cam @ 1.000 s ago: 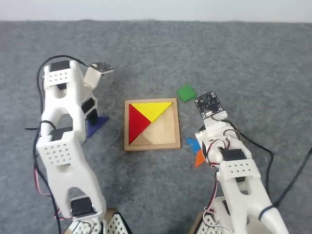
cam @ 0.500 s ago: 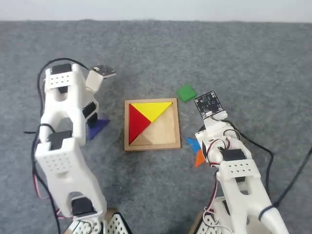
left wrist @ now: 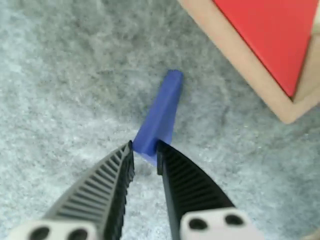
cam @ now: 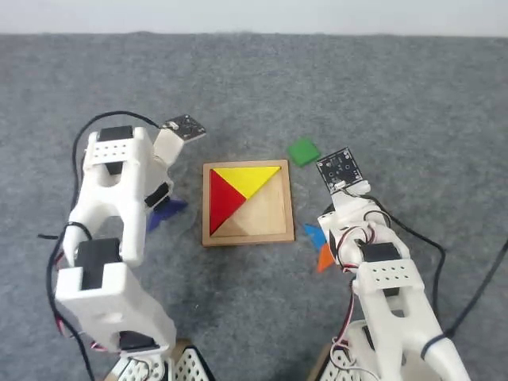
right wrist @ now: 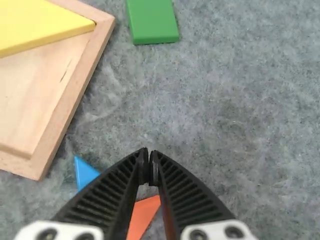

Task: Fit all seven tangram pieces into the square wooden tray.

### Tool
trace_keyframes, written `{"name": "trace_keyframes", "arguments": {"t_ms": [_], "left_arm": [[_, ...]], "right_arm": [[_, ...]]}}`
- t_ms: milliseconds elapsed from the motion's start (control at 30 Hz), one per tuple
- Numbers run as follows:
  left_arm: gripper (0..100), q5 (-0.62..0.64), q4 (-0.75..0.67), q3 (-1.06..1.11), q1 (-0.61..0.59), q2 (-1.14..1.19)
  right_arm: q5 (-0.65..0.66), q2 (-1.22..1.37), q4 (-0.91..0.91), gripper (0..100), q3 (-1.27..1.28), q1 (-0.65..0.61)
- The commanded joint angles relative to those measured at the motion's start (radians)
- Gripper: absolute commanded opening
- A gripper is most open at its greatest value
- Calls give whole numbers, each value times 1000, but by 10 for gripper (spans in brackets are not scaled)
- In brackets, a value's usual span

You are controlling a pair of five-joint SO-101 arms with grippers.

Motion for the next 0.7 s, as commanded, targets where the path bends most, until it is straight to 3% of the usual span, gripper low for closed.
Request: {"name": "trace_keyframes", "arguments": {"t_ms": [0, 667], "left_arm": [[51, -15, -3, 56, 28, 26], [50, -54, 63, 97, 54, 61]], "right_arm": [[-11, -35, -7, 17, -6, 10], [-9, -36, -7, 17, -6, 10]]}}
